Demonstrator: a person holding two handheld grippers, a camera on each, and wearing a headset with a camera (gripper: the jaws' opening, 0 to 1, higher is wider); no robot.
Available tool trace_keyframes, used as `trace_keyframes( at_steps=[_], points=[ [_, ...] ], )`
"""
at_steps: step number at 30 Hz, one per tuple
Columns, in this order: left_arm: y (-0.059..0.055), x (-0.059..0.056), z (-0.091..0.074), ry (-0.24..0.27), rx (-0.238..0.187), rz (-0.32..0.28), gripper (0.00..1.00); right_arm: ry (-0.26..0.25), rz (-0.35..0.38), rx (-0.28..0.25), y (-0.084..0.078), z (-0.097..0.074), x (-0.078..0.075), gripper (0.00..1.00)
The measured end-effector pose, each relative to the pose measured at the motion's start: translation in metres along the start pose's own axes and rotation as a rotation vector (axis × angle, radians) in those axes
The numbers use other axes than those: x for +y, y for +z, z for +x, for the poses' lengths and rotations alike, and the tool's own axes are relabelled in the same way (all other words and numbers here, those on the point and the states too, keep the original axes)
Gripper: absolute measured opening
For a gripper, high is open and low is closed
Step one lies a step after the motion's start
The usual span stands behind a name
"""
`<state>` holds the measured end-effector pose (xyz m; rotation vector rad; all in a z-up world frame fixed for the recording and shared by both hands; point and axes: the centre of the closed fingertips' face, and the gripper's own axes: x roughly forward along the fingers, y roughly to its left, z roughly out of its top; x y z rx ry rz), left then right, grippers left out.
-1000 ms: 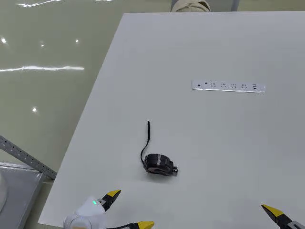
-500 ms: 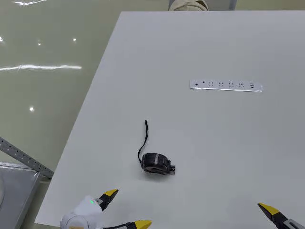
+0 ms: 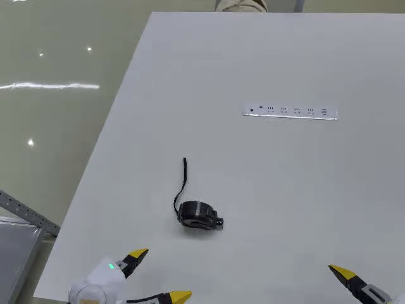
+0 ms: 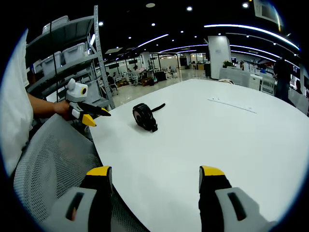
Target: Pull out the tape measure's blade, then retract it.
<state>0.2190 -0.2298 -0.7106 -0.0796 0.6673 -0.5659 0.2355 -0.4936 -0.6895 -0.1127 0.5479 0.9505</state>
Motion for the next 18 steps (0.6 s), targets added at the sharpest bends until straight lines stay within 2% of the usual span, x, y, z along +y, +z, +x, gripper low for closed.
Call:
trace_keyframes(
  at_steps=[8,18],
  points=[
    [0.003,0.006,0.008,-0.008,0.007,0.02,0.81,0.046,-0.01,-0.023,0.007,0.011,0.003,0.72],
    [0.007,0.014,0.018,-0.026,0.025,0.056,0.81,0.092,-0.045,-0.033,0.012,0.03,0.001,0.68]
  ],
)
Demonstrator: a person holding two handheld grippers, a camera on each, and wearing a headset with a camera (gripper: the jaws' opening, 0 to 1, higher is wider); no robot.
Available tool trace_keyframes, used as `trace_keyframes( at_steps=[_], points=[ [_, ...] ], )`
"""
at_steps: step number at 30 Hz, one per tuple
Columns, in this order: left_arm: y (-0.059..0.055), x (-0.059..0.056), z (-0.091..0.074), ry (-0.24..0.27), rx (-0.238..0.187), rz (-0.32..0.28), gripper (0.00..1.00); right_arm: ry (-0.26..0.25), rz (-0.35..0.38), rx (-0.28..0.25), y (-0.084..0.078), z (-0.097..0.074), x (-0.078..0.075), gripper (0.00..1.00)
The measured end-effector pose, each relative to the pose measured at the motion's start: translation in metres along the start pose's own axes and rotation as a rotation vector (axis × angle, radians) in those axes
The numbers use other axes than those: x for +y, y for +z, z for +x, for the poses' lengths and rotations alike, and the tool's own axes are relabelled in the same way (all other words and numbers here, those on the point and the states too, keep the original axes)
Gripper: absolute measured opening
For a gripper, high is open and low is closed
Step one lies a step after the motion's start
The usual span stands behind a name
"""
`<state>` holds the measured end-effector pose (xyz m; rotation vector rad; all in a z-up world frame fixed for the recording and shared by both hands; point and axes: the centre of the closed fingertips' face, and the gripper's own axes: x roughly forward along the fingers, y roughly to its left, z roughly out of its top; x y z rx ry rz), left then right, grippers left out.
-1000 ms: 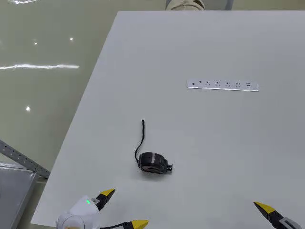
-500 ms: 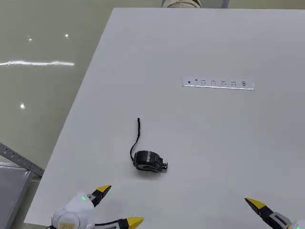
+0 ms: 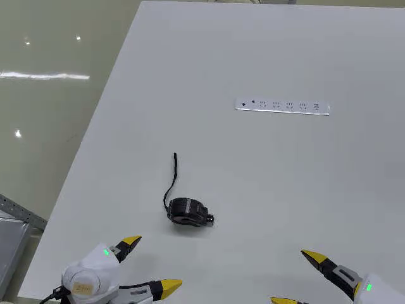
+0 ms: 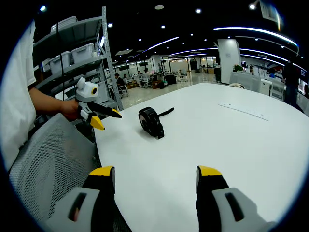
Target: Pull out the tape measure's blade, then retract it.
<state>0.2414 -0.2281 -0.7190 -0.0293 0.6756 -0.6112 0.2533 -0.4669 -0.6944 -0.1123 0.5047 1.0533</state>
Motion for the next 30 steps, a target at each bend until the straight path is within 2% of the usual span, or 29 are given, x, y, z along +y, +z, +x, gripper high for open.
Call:
trace_keyframes(
  at_steps=[7,10,13,30],
  points=[
    [0.005,0.008,0.006,-0.007,0.02,0.04,0.81,0.02,-0.006,-0.019,0.006,0.008,-0.009,0.67],
    [0.007,0.011,0.009,-0.009,0.026,0.051,0.81,0.044,-0.01,-0.042,0.01,0.01,-0.008,0.67],
    [0.01,0.014,0.011,-0.009,0.037,0.08,0.78,0.058,-0.016,-0.046,0.01,0.013,-0.008,0.66],
    [0.023,0.027,0.036,-0.042,0.084,0.141,0.76,0.118,0.003,-0.071,0.01,0.031,-0.011,0.61]
  ],
)
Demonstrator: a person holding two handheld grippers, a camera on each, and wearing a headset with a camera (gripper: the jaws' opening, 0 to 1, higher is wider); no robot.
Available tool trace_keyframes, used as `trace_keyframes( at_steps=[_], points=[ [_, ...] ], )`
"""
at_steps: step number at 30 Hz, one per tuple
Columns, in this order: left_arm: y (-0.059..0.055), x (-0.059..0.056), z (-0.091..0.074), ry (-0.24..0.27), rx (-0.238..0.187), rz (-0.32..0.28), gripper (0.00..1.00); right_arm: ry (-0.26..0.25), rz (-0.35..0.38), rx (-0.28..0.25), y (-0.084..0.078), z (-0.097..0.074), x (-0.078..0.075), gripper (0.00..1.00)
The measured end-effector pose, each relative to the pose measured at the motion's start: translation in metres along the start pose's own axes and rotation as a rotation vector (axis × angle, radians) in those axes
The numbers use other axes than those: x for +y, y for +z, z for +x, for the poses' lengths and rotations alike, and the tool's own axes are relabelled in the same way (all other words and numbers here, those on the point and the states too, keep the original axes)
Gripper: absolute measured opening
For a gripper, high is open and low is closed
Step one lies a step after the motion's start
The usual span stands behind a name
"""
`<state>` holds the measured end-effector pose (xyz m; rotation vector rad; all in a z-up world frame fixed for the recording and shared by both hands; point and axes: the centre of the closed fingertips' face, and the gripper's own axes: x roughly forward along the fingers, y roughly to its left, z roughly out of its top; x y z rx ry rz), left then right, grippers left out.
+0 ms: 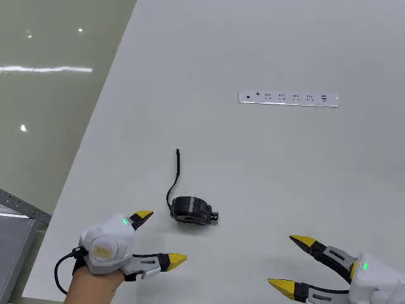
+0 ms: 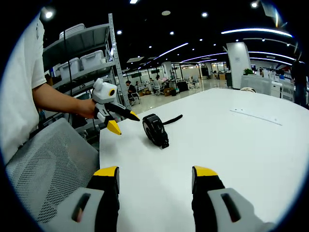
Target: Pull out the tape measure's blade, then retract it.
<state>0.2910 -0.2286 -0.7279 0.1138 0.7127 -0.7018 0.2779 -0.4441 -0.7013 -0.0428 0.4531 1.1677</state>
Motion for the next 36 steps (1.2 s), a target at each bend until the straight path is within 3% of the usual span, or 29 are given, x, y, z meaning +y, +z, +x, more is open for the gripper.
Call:
trace_keyframes(
  at_steps=[20,25,36],
  points=[
    [0.001,0.017,0.021,-0.046,0.028,0.05,0.64,0.049,-0.011,0.019,-0.002,0.025,-0.013,0.58],
    [-0.002,0.021,0.026,-0.054,0.048,0.067,0.64,0.06,-0.008,0.021,-0.003,0.031,-0.015,0.56],
    [0.001,0.024,0.035,-0.09,0.045,0.09,0.64,0.09,-0.02,0.031,-0.006,0.044,-0.02,0.53]
  ],
)
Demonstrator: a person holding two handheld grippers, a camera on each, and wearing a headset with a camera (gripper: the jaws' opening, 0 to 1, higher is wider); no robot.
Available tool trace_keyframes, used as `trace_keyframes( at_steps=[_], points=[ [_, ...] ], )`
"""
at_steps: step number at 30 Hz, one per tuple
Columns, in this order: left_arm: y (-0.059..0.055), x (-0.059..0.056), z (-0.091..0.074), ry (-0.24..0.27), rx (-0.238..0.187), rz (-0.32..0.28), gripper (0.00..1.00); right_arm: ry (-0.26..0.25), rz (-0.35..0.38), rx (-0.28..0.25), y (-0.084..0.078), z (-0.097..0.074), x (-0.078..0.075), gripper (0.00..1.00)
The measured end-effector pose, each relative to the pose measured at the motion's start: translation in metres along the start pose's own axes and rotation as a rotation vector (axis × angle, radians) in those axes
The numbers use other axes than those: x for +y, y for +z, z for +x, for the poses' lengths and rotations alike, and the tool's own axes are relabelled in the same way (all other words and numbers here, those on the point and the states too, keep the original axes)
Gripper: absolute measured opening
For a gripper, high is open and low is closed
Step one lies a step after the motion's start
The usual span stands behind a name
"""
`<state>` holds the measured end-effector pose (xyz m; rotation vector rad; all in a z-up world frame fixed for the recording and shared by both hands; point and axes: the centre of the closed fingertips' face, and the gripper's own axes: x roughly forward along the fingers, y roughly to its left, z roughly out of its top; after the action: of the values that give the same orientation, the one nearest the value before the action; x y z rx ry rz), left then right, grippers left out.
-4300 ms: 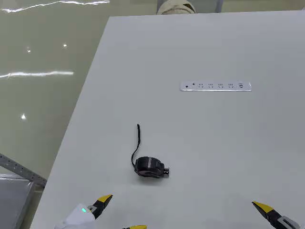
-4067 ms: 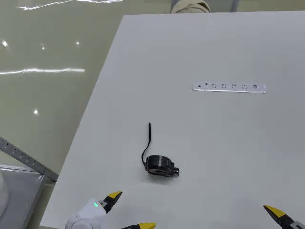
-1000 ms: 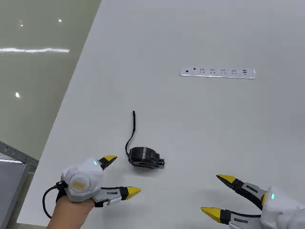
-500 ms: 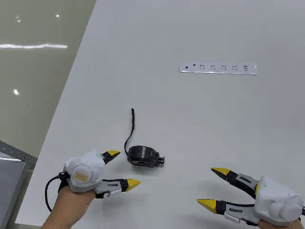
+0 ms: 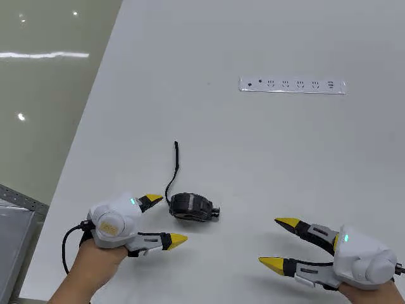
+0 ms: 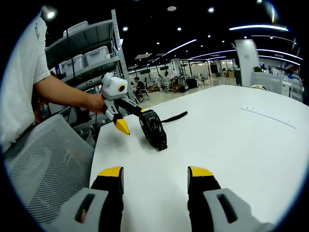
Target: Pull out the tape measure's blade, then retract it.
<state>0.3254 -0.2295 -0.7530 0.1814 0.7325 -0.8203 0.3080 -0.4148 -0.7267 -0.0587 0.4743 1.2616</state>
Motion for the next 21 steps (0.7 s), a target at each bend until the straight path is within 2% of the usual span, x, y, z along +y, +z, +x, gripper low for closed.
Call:
trace_keyframes(
  at_steps=[5,21],
  points=[
    [0.004,0.003,0.005,-0.023,-0.01,-0.009,0.63,0.013,-0.003,0.004,0.001,0.008,-0.003,0.53],
    [0.004,0.011,0.016,-0.071,0.017,0.023,0.59,0.058,-0.015,0.018,0.0,0.032,-0.012,0.52]
  ],
)
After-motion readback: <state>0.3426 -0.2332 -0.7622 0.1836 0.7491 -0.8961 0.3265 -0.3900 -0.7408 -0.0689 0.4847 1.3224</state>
